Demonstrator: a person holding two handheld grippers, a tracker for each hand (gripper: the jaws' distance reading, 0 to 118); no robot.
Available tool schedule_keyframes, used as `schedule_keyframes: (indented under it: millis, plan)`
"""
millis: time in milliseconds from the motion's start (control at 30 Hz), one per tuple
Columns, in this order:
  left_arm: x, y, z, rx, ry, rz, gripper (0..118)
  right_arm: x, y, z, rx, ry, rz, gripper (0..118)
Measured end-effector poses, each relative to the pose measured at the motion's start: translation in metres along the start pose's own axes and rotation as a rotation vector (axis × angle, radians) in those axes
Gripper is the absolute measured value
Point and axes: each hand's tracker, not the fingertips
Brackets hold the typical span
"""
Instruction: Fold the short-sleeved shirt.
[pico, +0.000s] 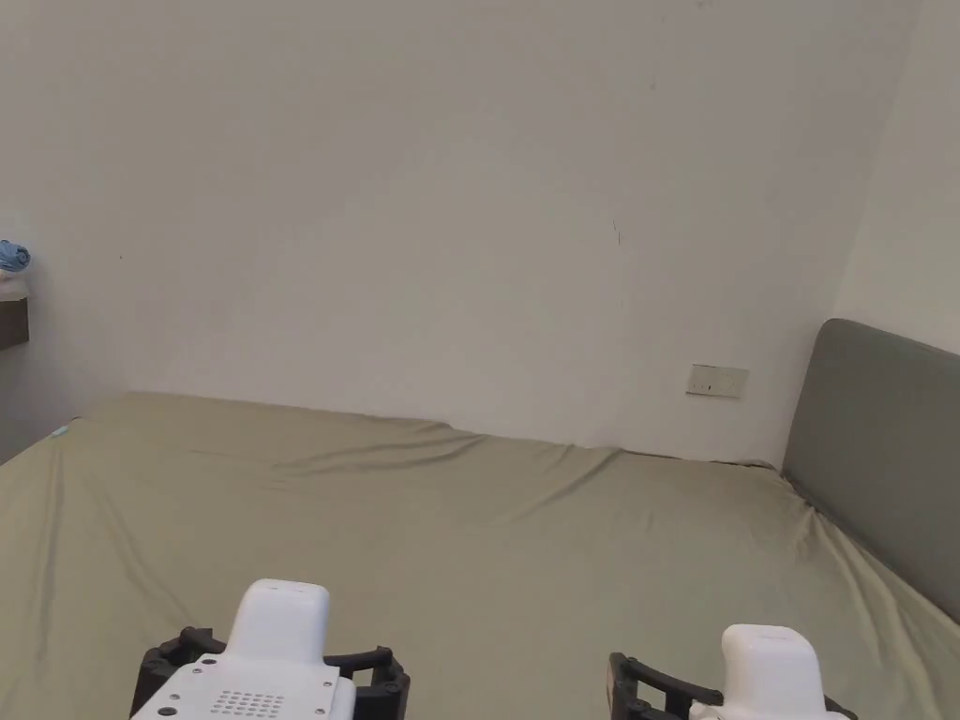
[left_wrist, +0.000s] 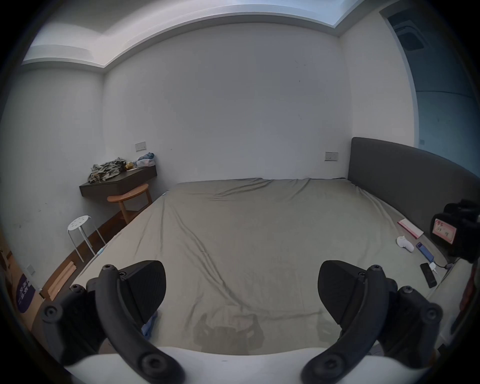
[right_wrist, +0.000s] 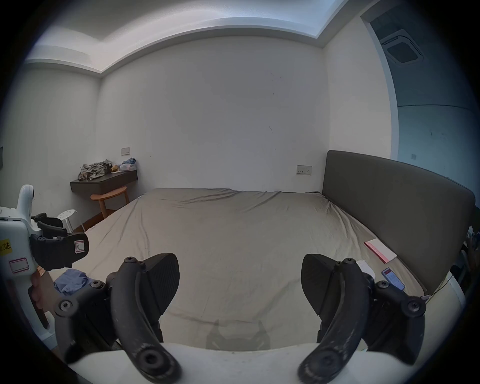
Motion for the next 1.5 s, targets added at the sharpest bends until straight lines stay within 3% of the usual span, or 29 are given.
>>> schedule_keyframes:
  millis: [100, 233, 500, 1500]
  plan:
    - [0.004, 0.001, 0.003, 0.001, -0.001, 0.012, 117, 0.0, -0.002, 0.001, -0.005, -0.011, 0.013, 99]
    - [-0.005, 0.001, 0.007, 0.049, -0.134, 0.066, 117, 0.004, -0.004, 0.002, -0.007, -0.02, 0.013, 99]
    - [-0.009, -0.001, -0.004, 0.04, -0.049, 0.025, 117, 0.009, -0.003, 0.002, -0.007, -0.031, 0.009, 99]
    - [-0.012, 0.008, 0.006, 0.069, -0.03, 0.022, 117, 0.001, 0.005, 0.005, 0.019, -0.017, 0.028, 99]
